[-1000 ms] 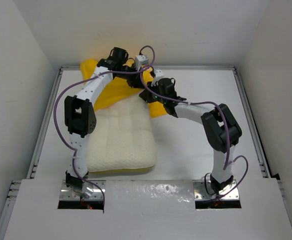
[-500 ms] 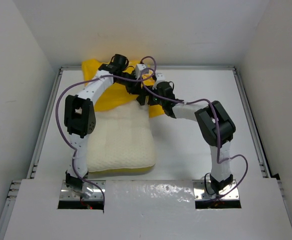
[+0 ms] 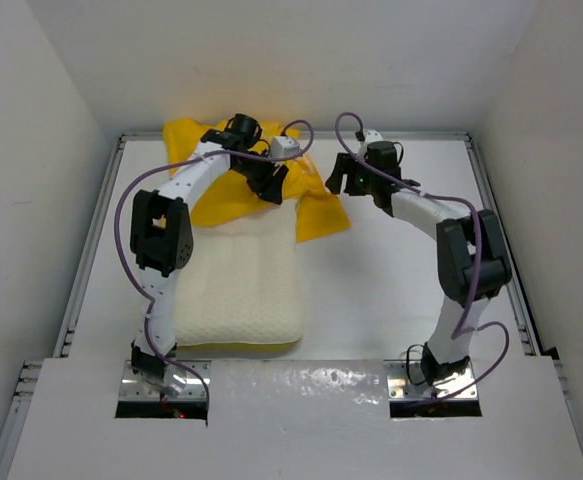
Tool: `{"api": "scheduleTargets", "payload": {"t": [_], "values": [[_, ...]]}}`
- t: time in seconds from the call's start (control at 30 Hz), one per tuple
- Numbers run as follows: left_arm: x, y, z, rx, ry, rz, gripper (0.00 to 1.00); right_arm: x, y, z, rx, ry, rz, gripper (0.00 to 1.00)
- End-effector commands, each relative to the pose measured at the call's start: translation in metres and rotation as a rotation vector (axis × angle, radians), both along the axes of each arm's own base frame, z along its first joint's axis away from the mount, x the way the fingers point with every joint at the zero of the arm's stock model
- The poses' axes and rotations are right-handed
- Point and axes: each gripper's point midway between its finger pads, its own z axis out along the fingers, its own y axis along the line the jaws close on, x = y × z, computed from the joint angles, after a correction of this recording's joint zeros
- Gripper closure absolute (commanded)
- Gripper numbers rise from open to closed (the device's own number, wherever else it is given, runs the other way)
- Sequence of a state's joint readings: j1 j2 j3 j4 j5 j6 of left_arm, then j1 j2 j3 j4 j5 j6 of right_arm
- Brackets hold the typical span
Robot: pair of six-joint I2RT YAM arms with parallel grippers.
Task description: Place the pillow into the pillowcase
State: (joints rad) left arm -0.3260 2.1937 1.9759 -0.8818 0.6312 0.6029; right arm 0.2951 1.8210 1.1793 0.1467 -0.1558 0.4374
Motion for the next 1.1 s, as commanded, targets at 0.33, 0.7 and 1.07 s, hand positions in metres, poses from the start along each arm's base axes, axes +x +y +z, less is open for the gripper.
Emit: {"api": "scheduleTargets", "payload": {"t": [0.33,0.7,1.07], "values": [[-0.066,-0.016,0.053,0.051,0.036,-0.191,0.00,0.037,0.002,-0.107,-0.167,0.295,0.026,0.12],[-0.061,-0.041,-0.007,0.201,0.137,0.023,0.47,0.030,0.022,-0.118,0.010,0.323,-0.003,0.86],[-0.045,-0.040,0.017,0.224,0.045,0.020,0.38,0.005,0.023,-0.089,0.091,0.257,0.002,1.00]]}}
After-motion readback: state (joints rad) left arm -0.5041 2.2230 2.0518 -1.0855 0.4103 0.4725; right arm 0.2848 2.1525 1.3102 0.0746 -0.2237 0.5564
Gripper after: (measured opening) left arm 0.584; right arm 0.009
